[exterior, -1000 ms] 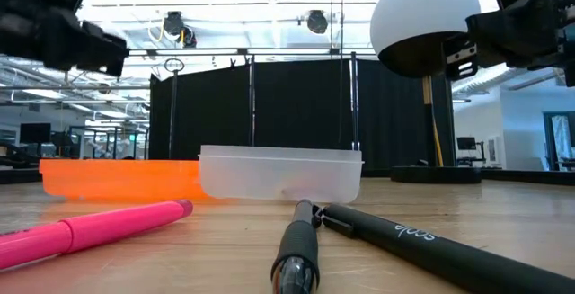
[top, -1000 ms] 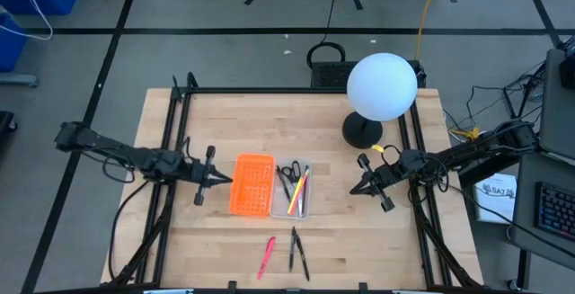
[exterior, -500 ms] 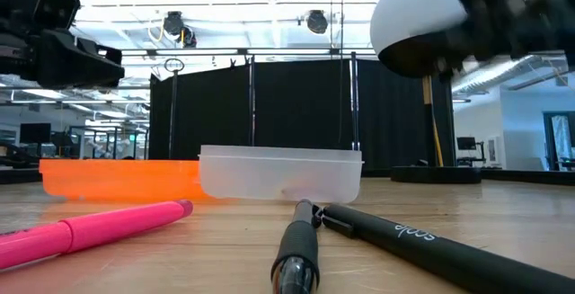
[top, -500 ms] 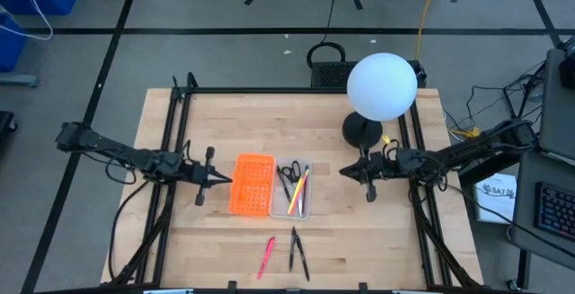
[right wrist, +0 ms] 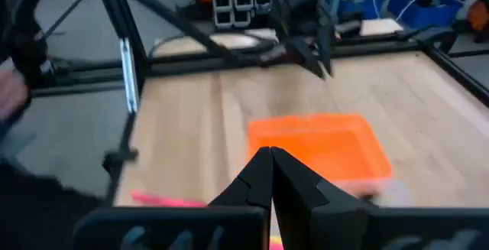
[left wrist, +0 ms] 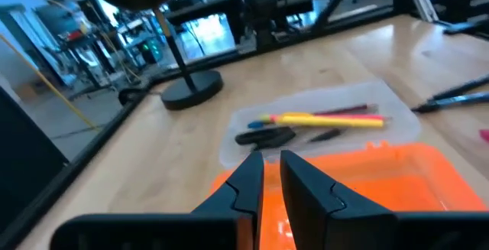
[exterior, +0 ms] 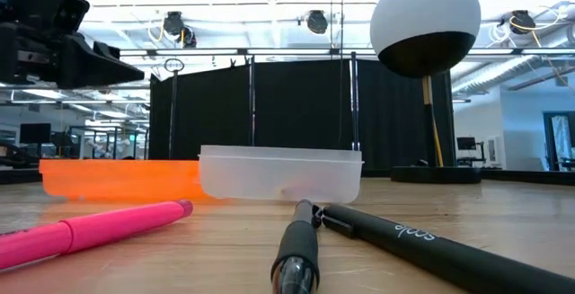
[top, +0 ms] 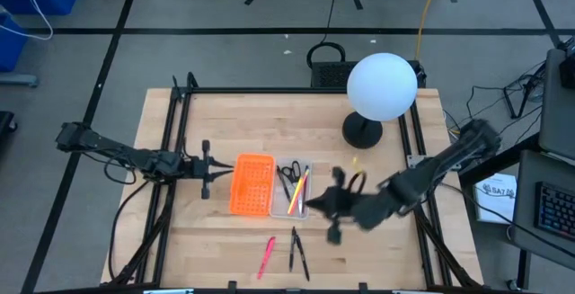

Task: Pick & place school supplies into a supply box
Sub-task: Put the black pen into the supply box

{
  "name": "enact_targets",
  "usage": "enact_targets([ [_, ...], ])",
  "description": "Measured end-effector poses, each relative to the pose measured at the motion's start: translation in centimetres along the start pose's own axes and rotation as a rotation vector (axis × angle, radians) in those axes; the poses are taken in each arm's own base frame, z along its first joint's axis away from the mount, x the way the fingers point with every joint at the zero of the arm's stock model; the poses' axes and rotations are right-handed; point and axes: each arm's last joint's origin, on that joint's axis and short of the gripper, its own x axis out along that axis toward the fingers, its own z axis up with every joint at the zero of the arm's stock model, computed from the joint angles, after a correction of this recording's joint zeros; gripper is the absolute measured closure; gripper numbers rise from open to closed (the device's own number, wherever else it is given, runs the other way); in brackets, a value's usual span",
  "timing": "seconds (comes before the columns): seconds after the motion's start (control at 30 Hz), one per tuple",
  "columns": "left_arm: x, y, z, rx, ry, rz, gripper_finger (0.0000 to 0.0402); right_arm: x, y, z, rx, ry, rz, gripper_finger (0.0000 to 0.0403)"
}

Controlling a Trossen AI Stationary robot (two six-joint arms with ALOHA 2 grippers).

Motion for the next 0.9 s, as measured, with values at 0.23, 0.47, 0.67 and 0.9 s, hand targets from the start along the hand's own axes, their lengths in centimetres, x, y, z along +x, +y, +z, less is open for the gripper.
enact_targets([
  [0.23, 0.0, 0.1, 0.3, -0.037, -0.026, 0.016, 0.0355, 5.7, 6.0, 1.8, 0.175, 0.079, -0.018, 0.0403],
  [0.47, 0.0, 0.2, 0.7, -0.053, -0.071, 0.027, 0.0362, 11.6, 8.9, -2.1, 0.49, 0.356, 0.005, 0.0403],
  [0.67, 0.0, 0.3, 0.9, -0.058, -0.089, 0.031, 0.036, 14.1, 9.1, -6.8, 0.754, 0.725, -0.042, 0.0403],
  [0.9, 0.0, 0.3, 1.0, -0.046, -0.098, 0.034, 0.036, 14.7, 8.1, -8.4, 0.765, 0.828, -0.173, 0.0399],
])
